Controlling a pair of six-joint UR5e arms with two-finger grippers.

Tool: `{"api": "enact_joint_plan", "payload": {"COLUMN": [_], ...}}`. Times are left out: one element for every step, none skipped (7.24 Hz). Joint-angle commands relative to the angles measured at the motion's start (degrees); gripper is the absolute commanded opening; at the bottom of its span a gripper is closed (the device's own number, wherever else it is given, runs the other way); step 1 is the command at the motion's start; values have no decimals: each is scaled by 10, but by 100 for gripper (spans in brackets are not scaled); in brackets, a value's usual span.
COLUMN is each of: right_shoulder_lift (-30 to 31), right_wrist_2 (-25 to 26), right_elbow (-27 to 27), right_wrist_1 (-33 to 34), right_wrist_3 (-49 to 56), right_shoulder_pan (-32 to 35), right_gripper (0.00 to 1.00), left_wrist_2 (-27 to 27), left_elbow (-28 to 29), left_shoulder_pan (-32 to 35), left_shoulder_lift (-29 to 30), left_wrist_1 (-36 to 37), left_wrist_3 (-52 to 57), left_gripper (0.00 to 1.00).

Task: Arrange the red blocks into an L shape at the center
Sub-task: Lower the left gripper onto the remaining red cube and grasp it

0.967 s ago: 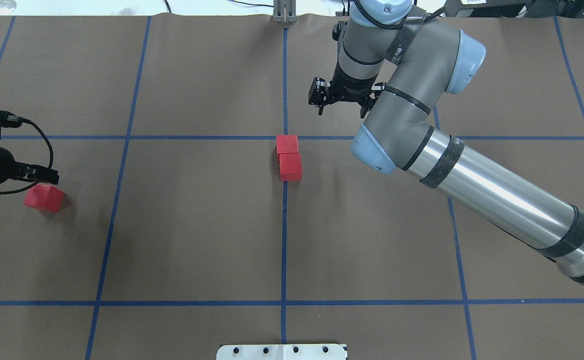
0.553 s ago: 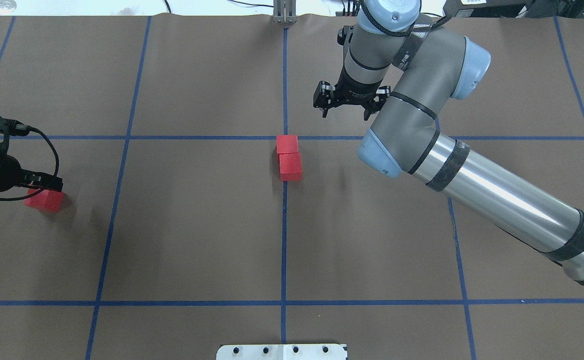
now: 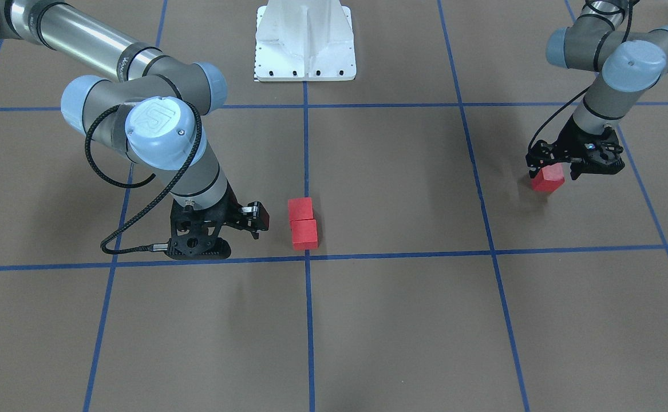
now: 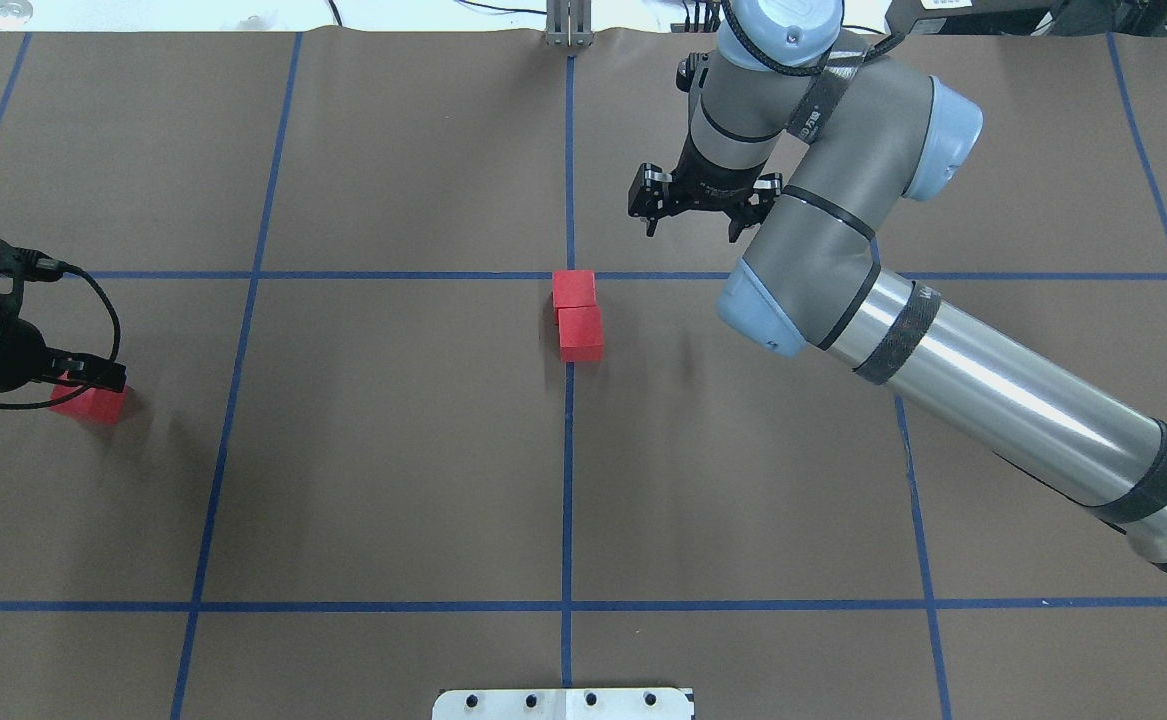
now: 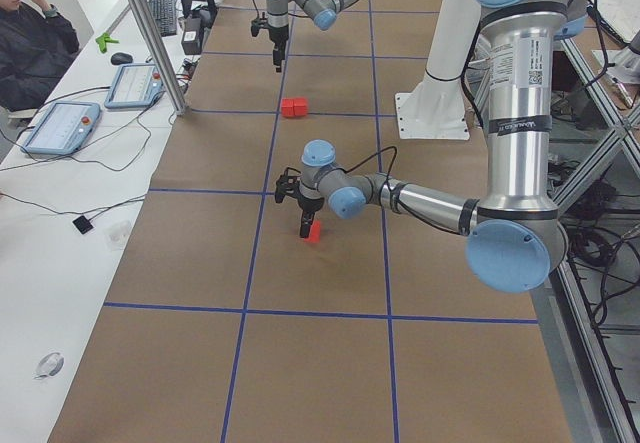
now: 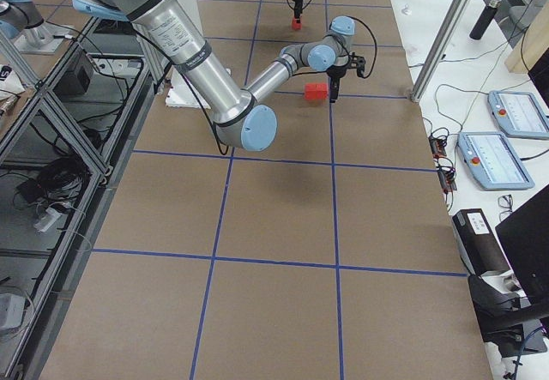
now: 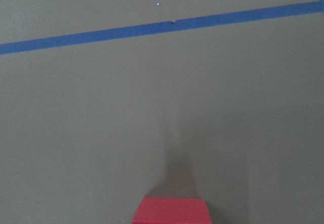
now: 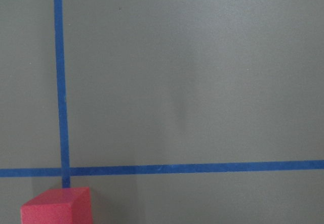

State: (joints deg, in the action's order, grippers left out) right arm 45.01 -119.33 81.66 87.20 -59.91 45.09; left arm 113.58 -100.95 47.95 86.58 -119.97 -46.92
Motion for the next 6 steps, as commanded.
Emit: {"api": "enact_joint_plan", "payload": {"right_shoulder_lift": [1, 1, 1, 1, 3, 3], "right_wrist_2": [1, 0, 0, -1, -1, -1], "right_elbow": [1, 1, 1, 1, 1, 1], "right_wrist_1": [0, 0, 0, 1, 1, 1], "right_wrist_3": [0, 0, -2, -6, -5, -5], "right_shoulder_pan": [1, 1, 1, 2, 3, 3], "right_gripper": [99, 99, 99, 99, 99, 99], "left_wrist_2": [2, 8, 9, 9, 9, 9], "left_elbow": [10, 10, 9, 10, 9, 9], "left_shoulder_pan": [-3, -4, -5, -5, -8, -11], "left_shoulder_lift": [0, 0, 0, 0, -1, -1], "left_wrist_1": [-2, -2, -1, 0, 2, 2], "left_wrist_3": [-3, -5, -5, -5, -5, -5], "left_gripper": [100, 95, 92, 86, 83, 83]}}
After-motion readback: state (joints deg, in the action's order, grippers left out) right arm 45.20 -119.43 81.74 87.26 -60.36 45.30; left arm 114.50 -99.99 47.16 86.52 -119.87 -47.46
